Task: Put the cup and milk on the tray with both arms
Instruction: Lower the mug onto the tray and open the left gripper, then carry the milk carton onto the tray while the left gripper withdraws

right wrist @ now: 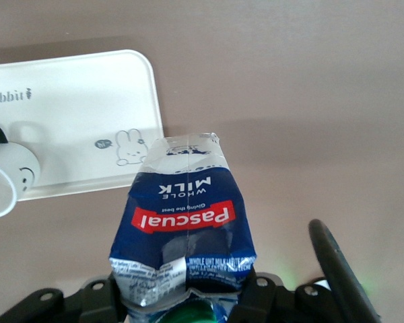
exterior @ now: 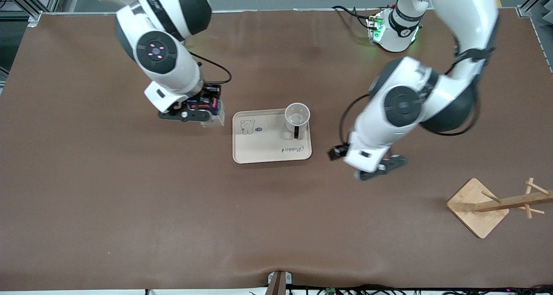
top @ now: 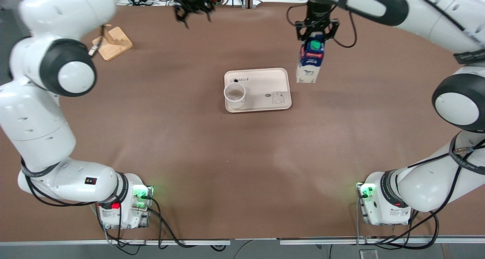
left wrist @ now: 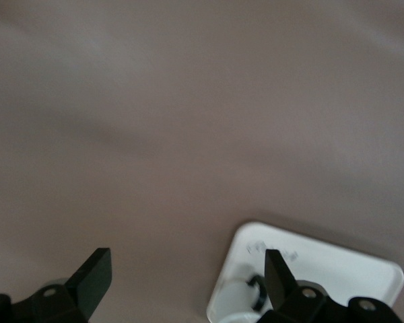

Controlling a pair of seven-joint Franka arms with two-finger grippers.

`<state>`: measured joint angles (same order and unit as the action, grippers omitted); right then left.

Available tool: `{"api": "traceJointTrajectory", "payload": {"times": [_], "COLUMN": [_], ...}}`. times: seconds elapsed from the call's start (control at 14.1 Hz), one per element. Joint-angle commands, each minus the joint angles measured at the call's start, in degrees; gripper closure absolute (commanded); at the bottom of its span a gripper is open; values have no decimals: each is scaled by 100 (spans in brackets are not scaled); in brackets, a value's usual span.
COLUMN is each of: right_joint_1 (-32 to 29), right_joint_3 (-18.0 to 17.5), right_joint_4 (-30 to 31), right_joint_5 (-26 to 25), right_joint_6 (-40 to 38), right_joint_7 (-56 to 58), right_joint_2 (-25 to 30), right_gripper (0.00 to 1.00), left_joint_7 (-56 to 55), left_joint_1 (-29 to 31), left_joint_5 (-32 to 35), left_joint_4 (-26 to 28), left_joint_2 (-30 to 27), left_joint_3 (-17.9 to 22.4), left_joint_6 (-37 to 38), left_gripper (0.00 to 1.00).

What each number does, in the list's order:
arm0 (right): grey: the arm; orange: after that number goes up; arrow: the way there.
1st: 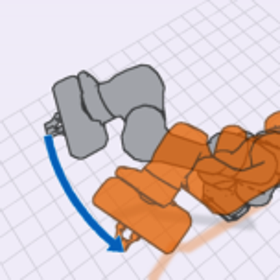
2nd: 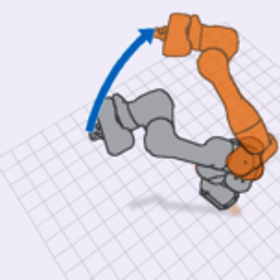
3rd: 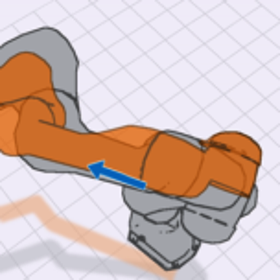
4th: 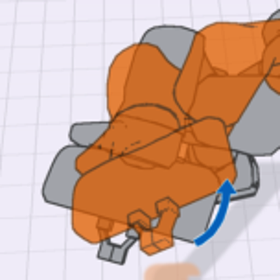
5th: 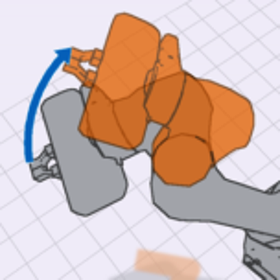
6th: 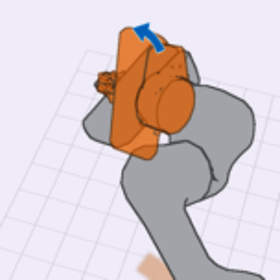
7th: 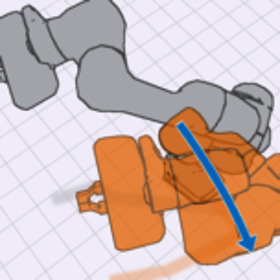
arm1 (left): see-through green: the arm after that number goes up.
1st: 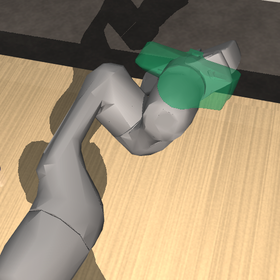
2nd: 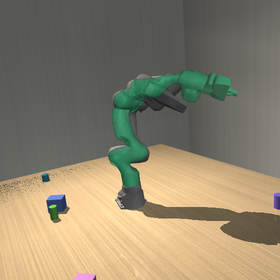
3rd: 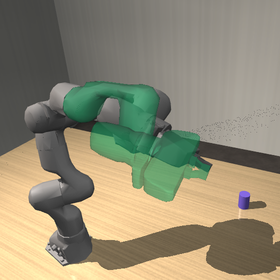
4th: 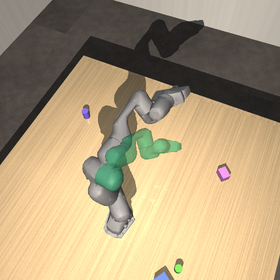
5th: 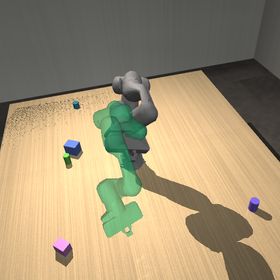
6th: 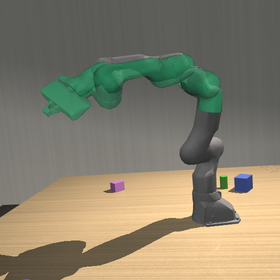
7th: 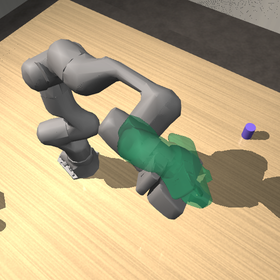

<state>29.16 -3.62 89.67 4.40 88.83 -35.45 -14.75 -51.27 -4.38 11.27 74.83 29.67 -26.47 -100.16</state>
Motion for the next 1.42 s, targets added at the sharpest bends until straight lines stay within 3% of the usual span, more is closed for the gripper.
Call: {"api": "traceJointTrajectory", "payload": {"times": [0.0,0.14,0.42,0.78,1.13,1.2,1.27,1.34], "right_joint_1": [273,344,686,696,766,766,766,766], "right_joint_3": [54,55,63,63,63,63,63,63], "right_joint_4": [-81,-81,-64,-64,-73,-73,-81,-90], "right_joint_5": [245,560,527,492,439,439,430,439], "right_joint_6": [274,477,846,1400,1628,1681,1691,1691], "right_joint_7": [-287,-296,-296,-261,-235,-261,-261,-279], "right_joint_2": [-246,-431,-765,-1152,-1389,-1433,-1442,-1443], "right_gripper": [88,88,88,87,58,43,34,9], "left_joint_7": [570,1256,2179,2701,2823,3024,3226,3376], "left_joint_1": [383,761,1429,1642,1642,1651,1703,1790], "left_joint_5": [305,332,323,271,235,227,227,209], "left_joint_4": [119,119,119,119,119,128,137,137], "left_joint_2": [-452,-689,-1190,-1735,-2009,-2052,-2087,-2105], "left_joint_3": [-7,-16,-42,-25,-25,-25,-16,-42], "left_joint_6": [373,487,1032,1534,1771,1798,1798,1798], "left_gripper": [0,0,0,0,0,0,0,0]}}
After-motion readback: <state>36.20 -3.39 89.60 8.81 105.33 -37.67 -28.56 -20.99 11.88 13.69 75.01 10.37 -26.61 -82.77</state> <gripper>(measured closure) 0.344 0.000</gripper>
